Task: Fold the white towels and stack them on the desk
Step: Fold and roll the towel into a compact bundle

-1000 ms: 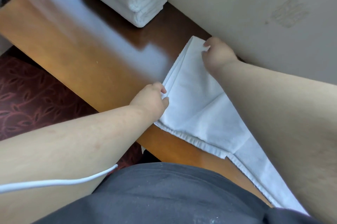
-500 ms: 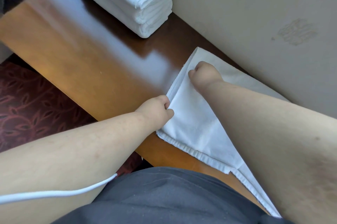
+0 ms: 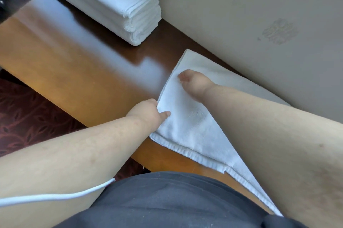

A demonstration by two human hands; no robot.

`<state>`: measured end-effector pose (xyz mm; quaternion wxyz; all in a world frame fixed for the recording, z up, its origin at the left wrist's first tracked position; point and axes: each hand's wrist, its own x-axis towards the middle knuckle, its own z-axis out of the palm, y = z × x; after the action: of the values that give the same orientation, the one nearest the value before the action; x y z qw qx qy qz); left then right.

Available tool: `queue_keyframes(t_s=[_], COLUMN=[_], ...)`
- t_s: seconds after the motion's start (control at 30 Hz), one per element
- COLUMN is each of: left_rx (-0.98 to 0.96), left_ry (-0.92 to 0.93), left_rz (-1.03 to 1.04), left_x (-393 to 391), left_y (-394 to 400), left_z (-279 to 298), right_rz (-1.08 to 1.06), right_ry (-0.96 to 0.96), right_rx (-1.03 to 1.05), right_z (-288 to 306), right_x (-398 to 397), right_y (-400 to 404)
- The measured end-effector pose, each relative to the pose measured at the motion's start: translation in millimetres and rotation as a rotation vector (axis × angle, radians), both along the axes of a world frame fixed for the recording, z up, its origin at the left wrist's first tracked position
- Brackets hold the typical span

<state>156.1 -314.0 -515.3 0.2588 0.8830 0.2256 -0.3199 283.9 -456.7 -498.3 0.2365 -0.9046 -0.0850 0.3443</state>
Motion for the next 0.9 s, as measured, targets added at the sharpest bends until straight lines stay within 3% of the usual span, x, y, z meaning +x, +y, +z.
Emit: queue_keyframes(t_s=[0.1,0.33,0.6,0.9], left_rx=[0.03,0.017,-0.081,-0.304], left_ry=[0.035,0.002,0.012,-0.168], left_rz=[-0.089,-0.008,-0.052,0.32], left_x=[3.7,13.2,-1.7,-47.2], left_y=[1.7,-1.3,-13.6,-16.1], left_z=[1.9,13.2,10.9,-3.6], right_rz=[0.027,0.175,0.014,-0.022], right_ry=[0.053,0.001,0.065,-0.073], right_rx=[-0.023,-0.237,-0.355,-0.315], right_z=[9.3,27.7,30.2,2.3], right_x=[-18.8,-70.3,-142.3,-228.4], right_y=[-11.1,-57.0,-134.4,-165.1])
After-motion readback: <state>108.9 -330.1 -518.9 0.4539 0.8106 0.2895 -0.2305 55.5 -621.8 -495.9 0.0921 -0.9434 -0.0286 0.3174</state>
